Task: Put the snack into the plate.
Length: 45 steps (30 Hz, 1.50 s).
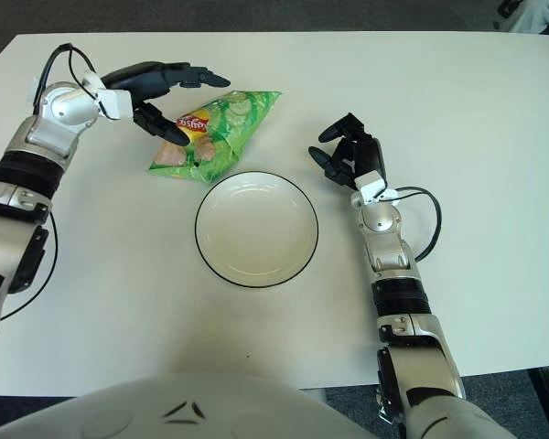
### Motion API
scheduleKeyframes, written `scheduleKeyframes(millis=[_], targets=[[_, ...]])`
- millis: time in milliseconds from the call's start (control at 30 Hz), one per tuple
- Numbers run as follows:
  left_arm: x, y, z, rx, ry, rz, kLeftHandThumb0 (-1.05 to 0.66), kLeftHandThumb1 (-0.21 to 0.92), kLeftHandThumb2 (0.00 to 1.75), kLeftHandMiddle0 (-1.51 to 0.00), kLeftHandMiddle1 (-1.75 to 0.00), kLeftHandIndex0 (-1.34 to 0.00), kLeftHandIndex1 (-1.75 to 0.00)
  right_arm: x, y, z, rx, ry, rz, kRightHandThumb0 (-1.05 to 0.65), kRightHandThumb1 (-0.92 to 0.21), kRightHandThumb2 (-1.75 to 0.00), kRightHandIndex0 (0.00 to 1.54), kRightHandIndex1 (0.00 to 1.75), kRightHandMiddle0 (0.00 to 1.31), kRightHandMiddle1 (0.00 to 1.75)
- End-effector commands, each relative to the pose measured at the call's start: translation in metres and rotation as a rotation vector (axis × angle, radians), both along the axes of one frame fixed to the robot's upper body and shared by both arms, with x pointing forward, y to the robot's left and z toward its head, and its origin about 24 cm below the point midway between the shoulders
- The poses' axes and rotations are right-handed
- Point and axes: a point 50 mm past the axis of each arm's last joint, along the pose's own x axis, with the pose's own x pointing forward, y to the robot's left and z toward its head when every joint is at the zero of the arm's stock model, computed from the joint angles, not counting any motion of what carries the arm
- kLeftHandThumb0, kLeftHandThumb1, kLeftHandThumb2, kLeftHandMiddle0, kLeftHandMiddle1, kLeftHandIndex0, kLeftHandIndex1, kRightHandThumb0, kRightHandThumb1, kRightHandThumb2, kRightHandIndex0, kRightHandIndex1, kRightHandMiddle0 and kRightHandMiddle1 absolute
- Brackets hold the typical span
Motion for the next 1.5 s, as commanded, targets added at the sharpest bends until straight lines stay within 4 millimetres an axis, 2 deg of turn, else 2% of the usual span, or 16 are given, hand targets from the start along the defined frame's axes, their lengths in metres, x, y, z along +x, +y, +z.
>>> scheduleKeyframes(millis=[0,433,700,800,1100,1467], targets=[[0.002,-0.005,0.005,0.057,0.042,-0.014,-0.94,0.90,0.01,0.00,0.00,-0.13,0.00,-0.042,0.000,-0.096,0.025,0.378,-0.037,-0.36,-0.92,-0.30,0.80,1.75,0.44,1.51],[0.006,-0.012,-0.009,0.088,0.054,-0.006,-0.96,0.88,0.00,0.00,0.00,-0.12,0.00,-0.042,0.000,-0.096,0.022,0.377,-0.035,-0.36,-0.92,-0.30,0.80,1.75,0.44,1.51],[0.006,-0.020,-0.034,0.064,-0.043,0.006,-0.98,0.88,0.00,0.00,0.00,-0.11,0.00,-0.042,0.000,-0.096,0.012,0.378,-0.025,-0.36,-0.92,-0.30,0.79,1.75,0.44,1.51],[0.006,-0.020,-0.039,0.060,-0.060,0.003,-0.99,0.88,0.00,0.00,0.00,-0.12,-0.01,-0.042,-0.001,-0.096,0.008,0.377,-0.021,-0.36,-0.92,-0.30,0.78,1.75,0.44,1.51],[0.009,-0.029,-0.048,0.129,-0.028,-0.013,-1.01,0.88,0.00,0.00,0.00,-0.14,-0.01,-0.042,-0.002,-0.096,-0.006,0.378,-0.012,-0.36,-0.92,-0.30,0.77,1.74,0.44,1.51],[0.007,-0.038,-0.067,0.122,0.001,-0.021,-1.02,0.89,0.01,0.00,0.00,-0.15,-0.02,-0.044,0.000,-0.096,-0.023,0.374,-0.001,-0.36,-0.92,-0.31,0.76,1.75,0.43,1.52]])
